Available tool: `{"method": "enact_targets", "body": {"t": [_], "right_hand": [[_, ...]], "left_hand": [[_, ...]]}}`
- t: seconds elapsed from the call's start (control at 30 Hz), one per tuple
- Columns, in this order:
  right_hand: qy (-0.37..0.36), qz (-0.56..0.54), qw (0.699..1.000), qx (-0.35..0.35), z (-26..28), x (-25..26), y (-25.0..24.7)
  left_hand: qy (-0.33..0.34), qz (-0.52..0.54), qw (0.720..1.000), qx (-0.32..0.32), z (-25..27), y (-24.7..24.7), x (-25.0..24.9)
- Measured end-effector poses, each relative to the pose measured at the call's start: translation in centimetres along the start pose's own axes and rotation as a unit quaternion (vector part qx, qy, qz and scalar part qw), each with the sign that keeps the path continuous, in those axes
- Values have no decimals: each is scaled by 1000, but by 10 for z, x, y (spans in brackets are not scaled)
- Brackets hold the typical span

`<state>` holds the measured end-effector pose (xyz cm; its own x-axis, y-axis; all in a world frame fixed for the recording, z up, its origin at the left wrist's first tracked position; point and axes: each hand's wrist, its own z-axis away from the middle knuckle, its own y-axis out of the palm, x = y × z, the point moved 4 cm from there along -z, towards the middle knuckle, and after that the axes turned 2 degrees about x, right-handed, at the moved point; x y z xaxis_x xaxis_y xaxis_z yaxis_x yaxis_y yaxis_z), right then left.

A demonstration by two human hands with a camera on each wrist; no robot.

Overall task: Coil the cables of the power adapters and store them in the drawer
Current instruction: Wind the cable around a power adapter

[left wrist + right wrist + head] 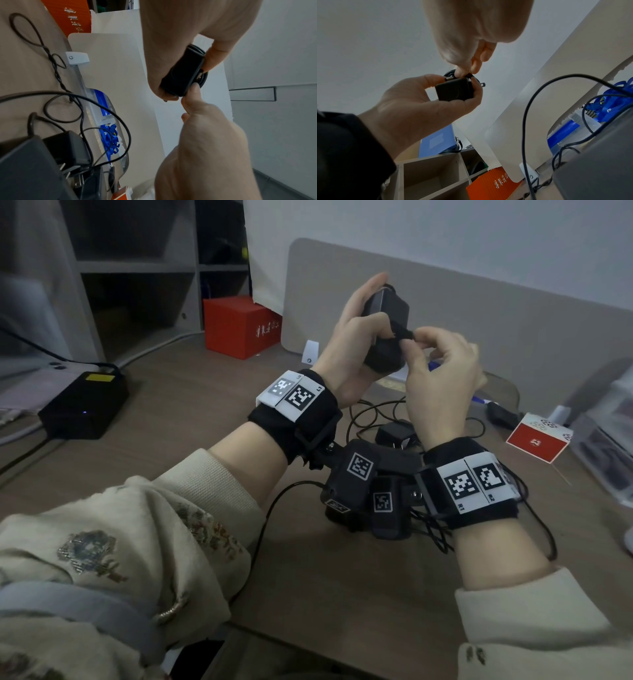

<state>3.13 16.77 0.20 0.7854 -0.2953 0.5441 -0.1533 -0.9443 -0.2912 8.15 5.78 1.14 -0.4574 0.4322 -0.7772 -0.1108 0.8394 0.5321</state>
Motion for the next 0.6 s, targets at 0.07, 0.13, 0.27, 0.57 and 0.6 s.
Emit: {"method": "enact_targets", "body": {"t": [0.07, 0.13, 0.27, 0.57, 0.6], "right_hand": [[-6, -1, 1000, -1, 0, 0, 0], [-10, -5, 1000, 0, 0, 0, 0], [-13, -30, 999, 0, 1, 5, -3], [-28, 92, 994, 61, -5, -2, -1], [-38, 106, 991, 72, -5, -3, -1]], "left_hand": [[-6, 13, 1000, 3, 0, 1, -1], [-11, 29, 1000, 0, 1, 3, -2], [-6, 35, 999, -5, 4, 5, -6], [-38, 15, 999, -5, 11, 15, -8], [-44, 7, 999, -5, 11, 15, -7]]}}
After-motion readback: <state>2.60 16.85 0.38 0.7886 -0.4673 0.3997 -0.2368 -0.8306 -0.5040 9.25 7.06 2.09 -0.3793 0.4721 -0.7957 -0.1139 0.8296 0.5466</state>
